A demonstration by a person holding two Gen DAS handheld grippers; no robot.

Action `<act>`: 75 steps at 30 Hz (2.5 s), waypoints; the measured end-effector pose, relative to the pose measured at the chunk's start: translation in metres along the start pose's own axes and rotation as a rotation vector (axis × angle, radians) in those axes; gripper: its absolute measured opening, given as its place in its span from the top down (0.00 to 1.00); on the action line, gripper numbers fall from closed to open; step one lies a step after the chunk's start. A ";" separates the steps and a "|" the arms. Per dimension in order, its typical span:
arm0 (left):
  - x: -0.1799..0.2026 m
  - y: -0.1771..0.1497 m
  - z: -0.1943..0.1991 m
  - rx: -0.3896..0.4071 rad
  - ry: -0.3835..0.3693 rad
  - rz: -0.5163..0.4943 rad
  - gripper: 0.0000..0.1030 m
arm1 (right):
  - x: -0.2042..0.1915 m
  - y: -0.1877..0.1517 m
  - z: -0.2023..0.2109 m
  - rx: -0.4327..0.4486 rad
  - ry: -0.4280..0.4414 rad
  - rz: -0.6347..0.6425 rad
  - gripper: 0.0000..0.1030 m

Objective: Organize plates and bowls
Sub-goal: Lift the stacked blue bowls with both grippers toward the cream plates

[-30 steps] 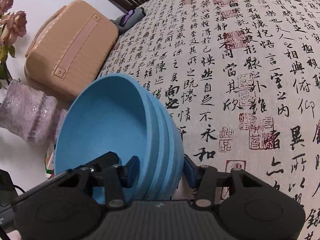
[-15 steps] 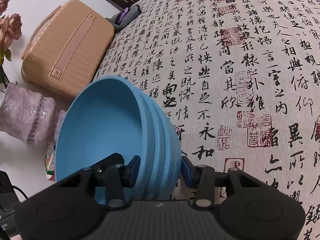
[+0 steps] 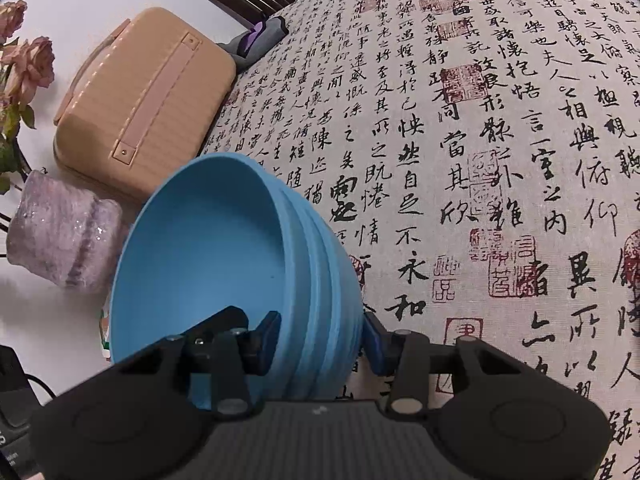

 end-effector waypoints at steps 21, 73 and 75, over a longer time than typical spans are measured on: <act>0.038 -0.011 0.015 0.038 -0.016 -0.028 0.54 | 0.024 -0.009 0.053 0.048 0.004 -0.001 0.58; 0.113 -0.039 0.015 0.094 -0.020 -0.103 0.53 | 0.083 -0.017 0.115 0.086 -0.005 -0.037 0.58; 0.116 -0.040 0.015 0.096 -0.024 -0.103 0.53 | 0.086 -0.018 0.118 0.093 -0.008 -0.036 0.58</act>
Point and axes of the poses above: each gripper's, at about its wrist camera, not at the fingertips, and z roughly against the way its jaws point, x to its right, y to its top, the point moved 10 cm from there along -z, roughly the way its jaws point, and after that the axes turned 4 degrees about z, right-handed, at the moved point
